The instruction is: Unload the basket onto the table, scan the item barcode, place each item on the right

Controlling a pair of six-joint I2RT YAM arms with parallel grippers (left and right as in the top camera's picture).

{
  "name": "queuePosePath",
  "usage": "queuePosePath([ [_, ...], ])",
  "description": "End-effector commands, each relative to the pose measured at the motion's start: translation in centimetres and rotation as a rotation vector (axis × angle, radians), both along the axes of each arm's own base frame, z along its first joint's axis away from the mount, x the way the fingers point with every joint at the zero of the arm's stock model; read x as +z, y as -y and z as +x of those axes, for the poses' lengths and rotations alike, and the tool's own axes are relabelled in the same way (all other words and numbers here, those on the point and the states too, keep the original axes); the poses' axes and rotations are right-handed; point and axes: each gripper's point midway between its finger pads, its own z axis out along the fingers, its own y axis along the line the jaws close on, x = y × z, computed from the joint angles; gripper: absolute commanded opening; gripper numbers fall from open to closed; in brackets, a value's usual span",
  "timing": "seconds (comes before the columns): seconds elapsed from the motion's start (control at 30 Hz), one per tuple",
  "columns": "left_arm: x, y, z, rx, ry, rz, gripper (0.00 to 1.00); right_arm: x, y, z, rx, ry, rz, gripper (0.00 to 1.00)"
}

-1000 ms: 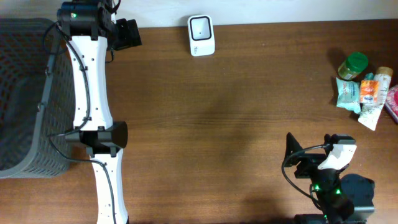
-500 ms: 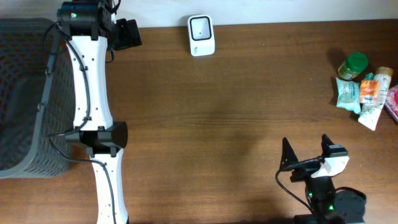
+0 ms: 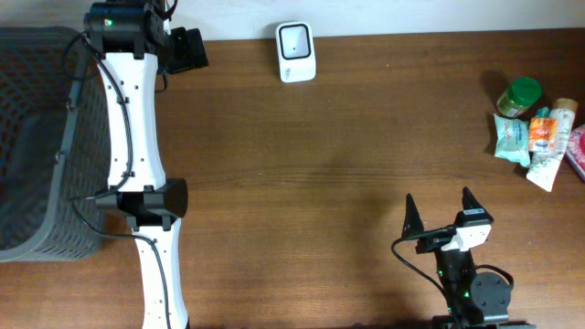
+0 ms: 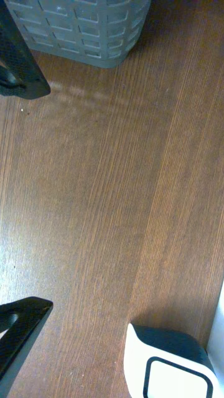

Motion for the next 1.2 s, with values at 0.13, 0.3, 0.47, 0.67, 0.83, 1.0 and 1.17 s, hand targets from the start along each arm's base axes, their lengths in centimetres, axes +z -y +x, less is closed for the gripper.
queuePosePath([
  [0.13, 0.2, -0.3, -0.1, -0.003, 0.003, 0.015, 0.99, -2.6, 0.1, 0.1, -0.007, -0.082, -0.029, 0.99],
  [0.3, 0.2, -0.3, -0.1, -0.003, 0.003, 0.015, 0.99, -3.2, 0.6, 0.1, -0.035, -0.106, -0.031, 0.99],
  [0.47, 0.2, -0.3, -0.1, -0.003, 0.003, 0.015, 0.99, -3.1, 0.7, 0.1, -0.045, -0.103, -0.031, 0.99],
  [0.67, 0.2, -0.3, -0.1, -0.003, 0.003, 0.015, 0.99, -3.3, 1.1, 0.1, -0.067, -0.106, -0.065, 0.99],
  [0.83, 0.2, -0.3, -0.1, -0.003, 0.003, 0.015, 0.99, -3.3, 1.1, 0.1, -0.066, -0.108, -0.039, 0.99],
  [1.0, 0.2, -0.3, -0.1, -0.003, 0.003, 0.015, 0.99, -3.3, 1.1, 0.1, -0.066, -0.11, -0.039, 0.99],
  [1.17, 0.2, -0.3, -0.1, -0.003, 0.003, 0.015, 0.99, -3.3, 1.1, 0.1, -0.065, -0.11, -0.039, 0.99],
])
